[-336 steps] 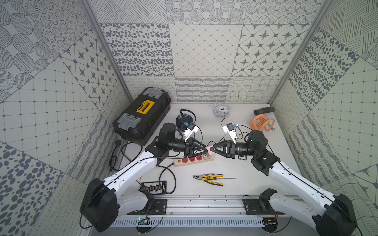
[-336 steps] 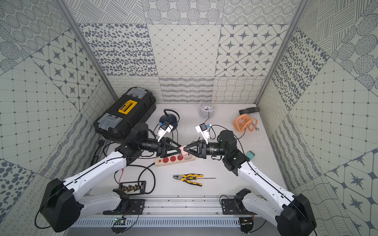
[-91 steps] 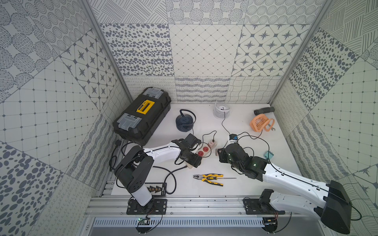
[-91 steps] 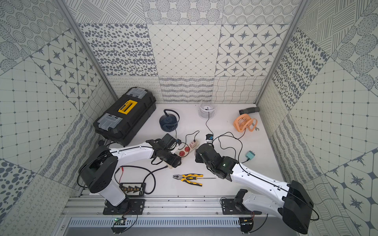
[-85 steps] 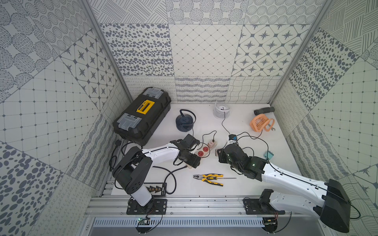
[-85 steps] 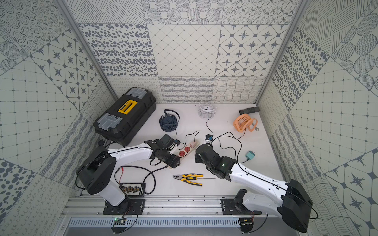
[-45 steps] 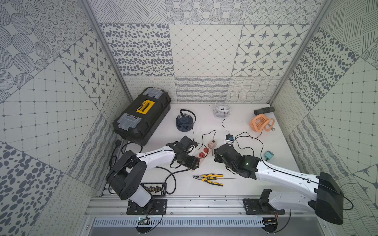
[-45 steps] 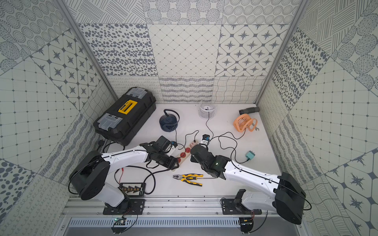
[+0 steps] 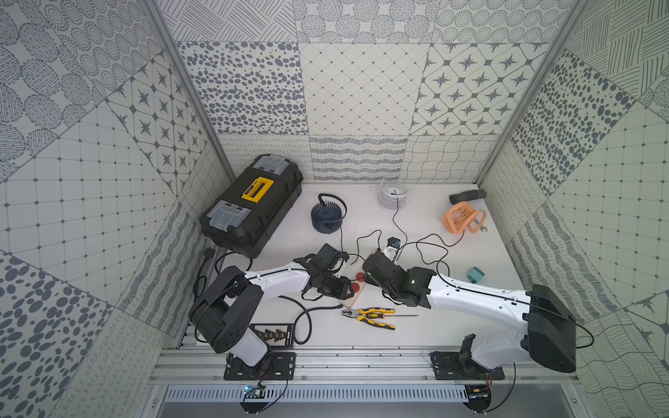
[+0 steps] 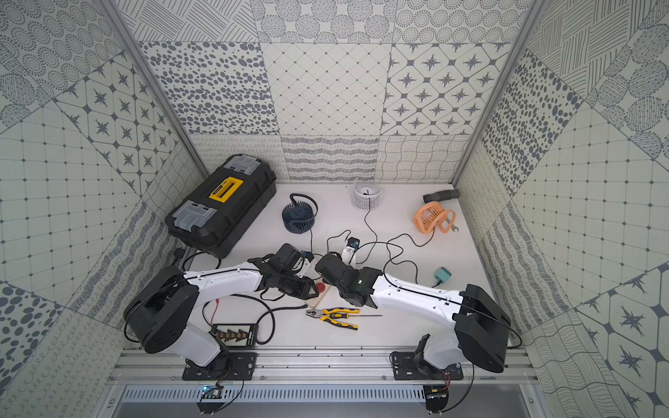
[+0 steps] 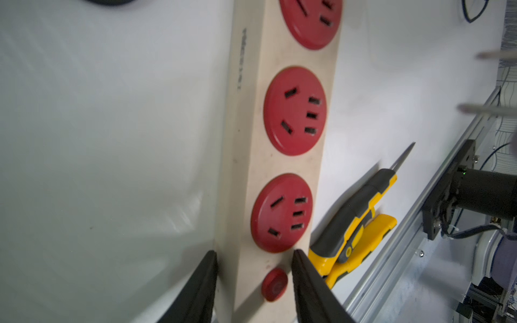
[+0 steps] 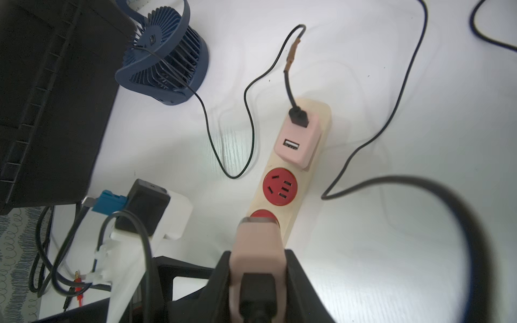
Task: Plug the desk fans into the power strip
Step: Insert the plug into the socket.
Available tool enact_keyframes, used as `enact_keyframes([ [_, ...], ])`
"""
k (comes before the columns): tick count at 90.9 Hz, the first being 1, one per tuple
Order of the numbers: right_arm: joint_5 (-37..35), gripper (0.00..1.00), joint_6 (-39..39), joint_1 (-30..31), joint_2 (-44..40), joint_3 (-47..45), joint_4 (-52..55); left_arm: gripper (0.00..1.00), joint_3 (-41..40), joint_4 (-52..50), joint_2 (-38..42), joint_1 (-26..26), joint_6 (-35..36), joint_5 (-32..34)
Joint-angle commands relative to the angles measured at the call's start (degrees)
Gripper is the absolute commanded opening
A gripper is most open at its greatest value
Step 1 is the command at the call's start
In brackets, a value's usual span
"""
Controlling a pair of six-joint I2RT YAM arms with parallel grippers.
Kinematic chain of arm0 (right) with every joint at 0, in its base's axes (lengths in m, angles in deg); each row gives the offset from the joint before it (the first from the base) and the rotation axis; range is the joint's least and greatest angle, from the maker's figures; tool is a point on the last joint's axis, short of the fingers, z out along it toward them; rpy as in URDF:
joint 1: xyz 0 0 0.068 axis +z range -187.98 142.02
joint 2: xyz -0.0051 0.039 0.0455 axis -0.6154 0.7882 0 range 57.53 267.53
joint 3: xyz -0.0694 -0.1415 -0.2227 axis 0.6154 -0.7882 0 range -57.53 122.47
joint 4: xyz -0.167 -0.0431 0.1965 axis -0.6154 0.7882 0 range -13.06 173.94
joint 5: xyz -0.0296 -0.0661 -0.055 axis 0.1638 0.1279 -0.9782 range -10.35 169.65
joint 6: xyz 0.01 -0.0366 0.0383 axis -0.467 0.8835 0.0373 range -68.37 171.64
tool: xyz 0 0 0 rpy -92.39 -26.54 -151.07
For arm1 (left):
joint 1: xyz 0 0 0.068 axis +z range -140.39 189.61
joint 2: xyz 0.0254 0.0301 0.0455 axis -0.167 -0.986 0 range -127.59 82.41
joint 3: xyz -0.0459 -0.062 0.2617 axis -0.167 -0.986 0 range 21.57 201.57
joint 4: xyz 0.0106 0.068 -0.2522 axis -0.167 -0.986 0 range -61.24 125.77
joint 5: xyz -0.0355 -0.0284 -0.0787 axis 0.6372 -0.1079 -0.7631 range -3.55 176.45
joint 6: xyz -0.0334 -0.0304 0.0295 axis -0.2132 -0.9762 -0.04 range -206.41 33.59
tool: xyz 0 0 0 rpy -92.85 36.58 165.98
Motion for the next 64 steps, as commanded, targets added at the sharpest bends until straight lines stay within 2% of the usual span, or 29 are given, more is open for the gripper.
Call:
enact_keyframes([
  [1, -2.75, 0.00, -6.54, 0.95, 2.13, 3.54, 4.89, 0.42, -2.03, 6.21, -0.11, -0.19, -1.63, -3.75],
  [22, -4.33, 0.00, -20.09, 1.85, 9.22, 13.06, 22.80, 0.39, -4.83, 10.89, -0.50, 0.98, -2.97, -5.29],
  [42, -3.64, 0.00, -22.47, 2.27, 13.86, 17.06, 25.35, 0.37, -5.79, 13.19, -1.74, 1.97, -3.80, -7.34],
  [64, -3.96, 0.00, -21.55, 2.18, 16.96, 19.26, 25.45, 0.35, -6.59, 15.26, -2.88, 3.30, -4.66, -8.98],
])
